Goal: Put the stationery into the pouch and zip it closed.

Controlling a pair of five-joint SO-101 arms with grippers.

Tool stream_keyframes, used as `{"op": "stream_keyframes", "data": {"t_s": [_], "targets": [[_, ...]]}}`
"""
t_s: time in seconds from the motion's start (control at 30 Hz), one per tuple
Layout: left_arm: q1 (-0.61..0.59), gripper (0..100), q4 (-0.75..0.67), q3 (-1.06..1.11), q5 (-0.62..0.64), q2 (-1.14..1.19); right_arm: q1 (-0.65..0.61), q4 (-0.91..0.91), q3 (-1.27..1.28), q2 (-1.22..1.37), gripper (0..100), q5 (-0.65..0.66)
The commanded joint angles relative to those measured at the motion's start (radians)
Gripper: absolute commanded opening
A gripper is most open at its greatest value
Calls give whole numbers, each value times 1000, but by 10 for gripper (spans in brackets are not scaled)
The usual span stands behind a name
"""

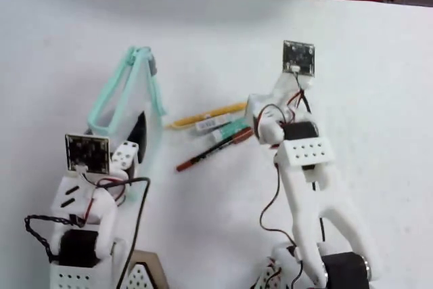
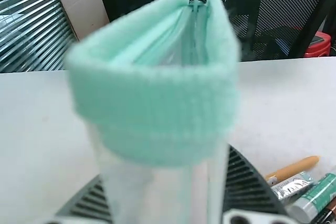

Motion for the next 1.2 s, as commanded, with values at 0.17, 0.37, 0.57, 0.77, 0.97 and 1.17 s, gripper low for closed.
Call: {"op": "stream_keyframes", "data": {"t_s": [0.17,0.37,0.57,0.77,0.97,1.17], "targets": [[1,200,-26,-3,0,-12,-16,-22,-2,30,156,-26],[-2,200,-26,-3,0,-12,-48,51,-127,196,174,-28],[-2,200,-26,-3,0,-12,-30,232,-367,420,181,-129],[-2,200,-26,-3,0,-12,-36,262,-419,476,224,-133],[-1,200,-26,-3,0,-12,-31,229,-427,489,224,-133],[-1,200,-26,-3,0,-12,-35,229,-482,570,224,-132]]}}
